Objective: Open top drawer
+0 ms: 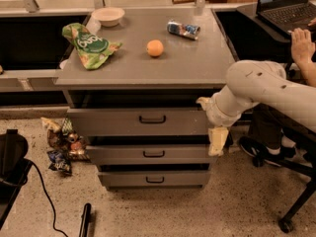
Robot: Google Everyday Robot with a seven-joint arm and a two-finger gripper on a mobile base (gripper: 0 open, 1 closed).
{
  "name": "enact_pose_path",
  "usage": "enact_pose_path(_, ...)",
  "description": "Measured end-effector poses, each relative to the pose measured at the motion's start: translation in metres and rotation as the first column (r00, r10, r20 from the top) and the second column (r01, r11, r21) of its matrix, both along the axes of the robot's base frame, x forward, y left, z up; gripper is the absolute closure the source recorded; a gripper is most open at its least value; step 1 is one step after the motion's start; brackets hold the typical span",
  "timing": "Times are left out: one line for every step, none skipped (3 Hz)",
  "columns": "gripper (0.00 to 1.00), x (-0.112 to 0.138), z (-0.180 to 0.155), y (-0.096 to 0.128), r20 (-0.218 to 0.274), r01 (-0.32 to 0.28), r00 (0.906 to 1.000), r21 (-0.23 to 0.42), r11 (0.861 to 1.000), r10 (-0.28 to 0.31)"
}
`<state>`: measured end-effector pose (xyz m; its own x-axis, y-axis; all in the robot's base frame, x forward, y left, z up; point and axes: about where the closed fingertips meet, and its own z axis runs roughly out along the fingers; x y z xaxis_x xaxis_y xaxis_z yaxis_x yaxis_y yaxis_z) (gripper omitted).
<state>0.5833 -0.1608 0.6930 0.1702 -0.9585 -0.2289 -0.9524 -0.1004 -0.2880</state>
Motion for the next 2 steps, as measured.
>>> enact_pose_path(0.0, 0.017, -0.008, 0.004, 0.005, -0.036, 0.9993, -0.02, 0.999, 0.036)
enact_pose_path(0.0, 0.033, -0.021, 0.006, -0.017, -0.053, 0.9985, -0.013, 0.999, 0.053)
